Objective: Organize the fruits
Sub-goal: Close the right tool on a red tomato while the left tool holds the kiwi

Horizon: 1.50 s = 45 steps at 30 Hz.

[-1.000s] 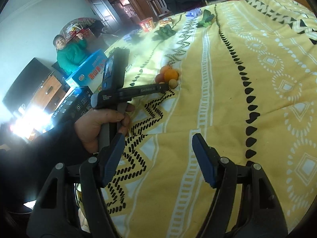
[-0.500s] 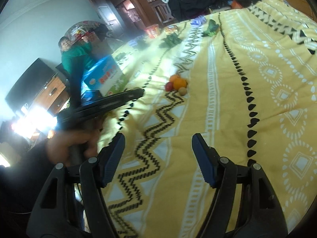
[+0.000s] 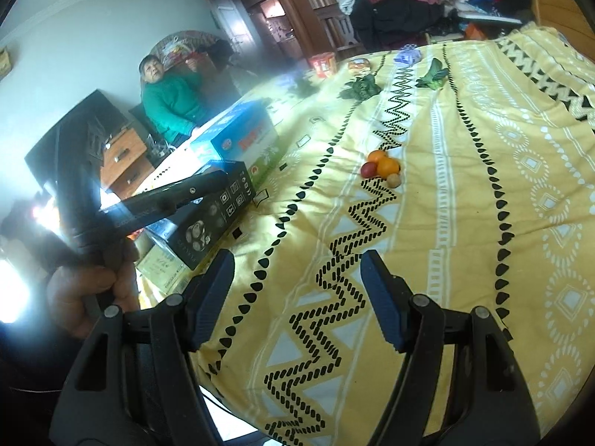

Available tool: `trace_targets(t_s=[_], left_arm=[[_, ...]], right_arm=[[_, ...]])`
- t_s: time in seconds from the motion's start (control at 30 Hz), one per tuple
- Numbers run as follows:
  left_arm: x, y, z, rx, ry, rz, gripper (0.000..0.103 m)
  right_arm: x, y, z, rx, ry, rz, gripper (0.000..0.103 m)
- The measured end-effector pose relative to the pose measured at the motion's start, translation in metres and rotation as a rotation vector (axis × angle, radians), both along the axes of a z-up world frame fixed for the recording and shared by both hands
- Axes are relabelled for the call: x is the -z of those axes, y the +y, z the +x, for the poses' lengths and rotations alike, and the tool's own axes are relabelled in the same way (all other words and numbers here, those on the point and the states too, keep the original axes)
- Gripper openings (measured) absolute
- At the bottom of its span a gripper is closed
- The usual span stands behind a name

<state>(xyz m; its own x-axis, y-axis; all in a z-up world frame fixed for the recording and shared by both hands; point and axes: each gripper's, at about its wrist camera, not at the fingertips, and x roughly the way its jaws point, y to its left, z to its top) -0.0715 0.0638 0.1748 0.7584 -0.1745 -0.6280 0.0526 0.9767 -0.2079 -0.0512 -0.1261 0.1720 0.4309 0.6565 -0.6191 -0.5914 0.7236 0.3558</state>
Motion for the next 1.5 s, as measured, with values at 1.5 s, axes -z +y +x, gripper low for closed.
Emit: trace_targets(t_s=[1.5], left_arm=[[0.061,0.019,0.057,-0.021,0.061,-0.131,0.023]], right_arm=[[0.123,0.157,0.234,-0.52,-0.224,-0.761,0.031]])
